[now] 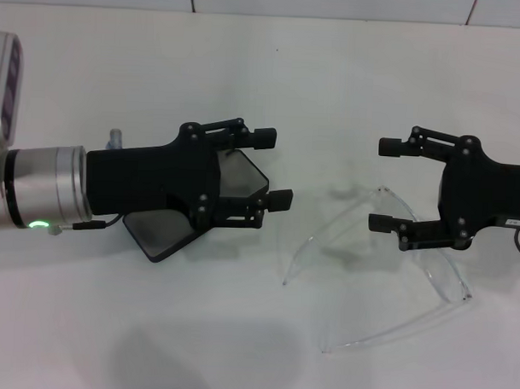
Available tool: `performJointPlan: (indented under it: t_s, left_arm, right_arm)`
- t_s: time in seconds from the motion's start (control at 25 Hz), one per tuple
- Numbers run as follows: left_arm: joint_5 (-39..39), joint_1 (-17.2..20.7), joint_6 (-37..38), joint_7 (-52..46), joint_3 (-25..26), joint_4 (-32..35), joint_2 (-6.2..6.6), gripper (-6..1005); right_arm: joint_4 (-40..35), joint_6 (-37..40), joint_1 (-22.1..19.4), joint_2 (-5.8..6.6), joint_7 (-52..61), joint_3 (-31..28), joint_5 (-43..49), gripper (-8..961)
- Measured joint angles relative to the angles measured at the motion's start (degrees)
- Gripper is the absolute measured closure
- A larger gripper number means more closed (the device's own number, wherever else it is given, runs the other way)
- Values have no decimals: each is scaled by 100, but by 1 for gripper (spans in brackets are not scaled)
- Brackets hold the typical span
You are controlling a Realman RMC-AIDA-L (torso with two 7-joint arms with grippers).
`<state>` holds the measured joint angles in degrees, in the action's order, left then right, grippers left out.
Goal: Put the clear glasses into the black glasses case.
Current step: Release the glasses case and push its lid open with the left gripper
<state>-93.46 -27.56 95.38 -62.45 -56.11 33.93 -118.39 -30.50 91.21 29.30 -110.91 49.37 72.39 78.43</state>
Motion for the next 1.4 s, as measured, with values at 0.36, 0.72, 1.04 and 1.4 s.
performJointPlan:
  t_s: [0.36, 0.72, 1.04, 1.4]
  left_arm:
    - [-6, 7, -3, 20, 12, 13, -42, 202]
    - [-282, -18, -697, -1252, 32, 967, 40, 204]
    - [-2309, -14, -1737, -3315, 38, 2098, 80, 216]
    - [-3382, -173, -1823, -3816, -6, 2237, -107, 261]
  right_arm:
    - [8, -58, 32, 0, -64, 9, -3, 85]
    - [9, -77, 33, -18, -151, 28, -4, 84]
    - [13, -74, 10, -17, -156, 28, -3, 84]
    - [10, -101, 43, -18, -162, -4, 132, 85]
